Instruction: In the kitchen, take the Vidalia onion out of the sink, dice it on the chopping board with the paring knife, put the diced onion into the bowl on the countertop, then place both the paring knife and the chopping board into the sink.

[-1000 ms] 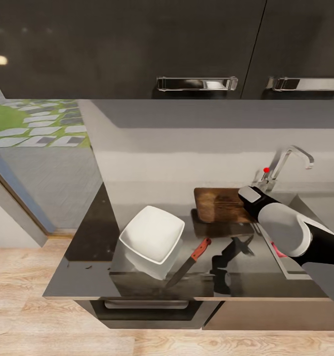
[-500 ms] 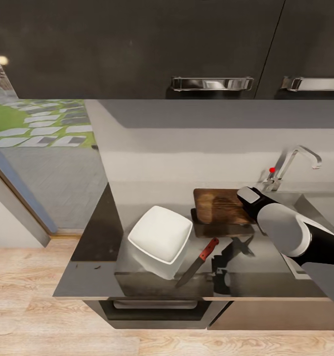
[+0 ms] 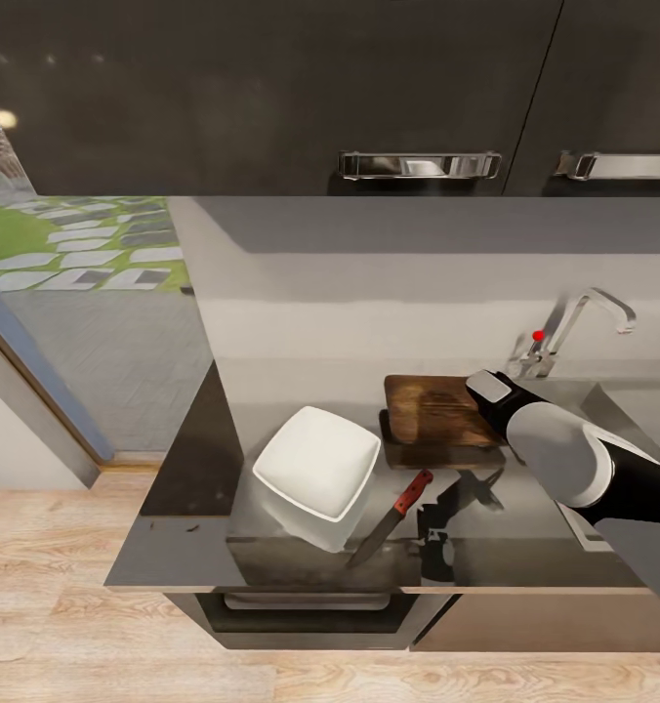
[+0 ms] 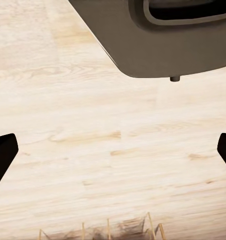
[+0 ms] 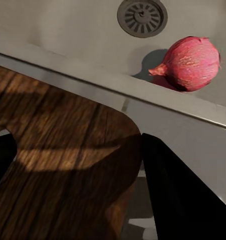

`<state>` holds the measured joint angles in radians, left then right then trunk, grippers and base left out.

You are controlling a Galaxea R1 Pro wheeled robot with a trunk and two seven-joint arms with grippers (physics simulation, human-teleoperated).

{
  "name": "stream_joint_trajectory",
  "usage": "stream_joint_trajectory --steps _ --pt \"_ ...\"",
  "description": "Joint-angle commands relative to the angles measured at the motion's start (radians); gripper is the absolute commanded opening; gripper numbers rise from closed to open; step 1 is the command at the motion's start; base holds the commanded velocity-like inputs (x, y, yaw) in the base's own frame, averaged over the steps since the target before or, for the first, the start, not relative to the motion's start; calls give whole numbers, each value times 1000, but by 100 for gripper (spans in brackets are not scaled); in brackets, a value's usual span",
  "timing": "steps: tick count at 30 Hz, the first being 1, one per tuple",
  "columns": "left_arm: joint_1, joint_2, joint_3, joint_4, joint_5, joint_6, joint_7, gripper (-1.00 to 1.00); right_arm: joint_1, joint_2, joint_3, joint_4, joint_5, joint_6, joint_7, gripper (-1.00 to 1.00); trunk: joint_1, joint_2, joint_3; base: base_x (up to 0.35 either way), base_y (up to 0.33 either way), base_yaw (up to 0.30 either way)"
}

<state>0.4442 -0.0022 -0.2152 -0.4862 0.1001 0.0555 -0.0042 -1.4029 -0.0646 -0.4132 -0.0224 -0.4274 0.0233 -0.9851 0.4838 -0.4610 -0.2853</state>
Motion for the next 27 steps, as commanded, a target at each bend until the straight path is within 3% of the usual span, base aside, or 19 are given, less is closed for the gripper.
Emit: stream_joint_trajectory --steps 1,21,27 --pt "1 1 -3 -3 10 6 0 100 -1 0 1 -1 -4 -2 -2 -100 1 -2 -2 0 0 0" --pt "1 0 -3 -4 10 6 0 100 -1 2 2 -1 -4 -2 -2 -100 1 -2 -2 0 0 0" --pt "1 0 -3 -4 10 6 0 100 0 3 3 1 -3 -3 -2 -100 1 -2 -2 0 148 0"
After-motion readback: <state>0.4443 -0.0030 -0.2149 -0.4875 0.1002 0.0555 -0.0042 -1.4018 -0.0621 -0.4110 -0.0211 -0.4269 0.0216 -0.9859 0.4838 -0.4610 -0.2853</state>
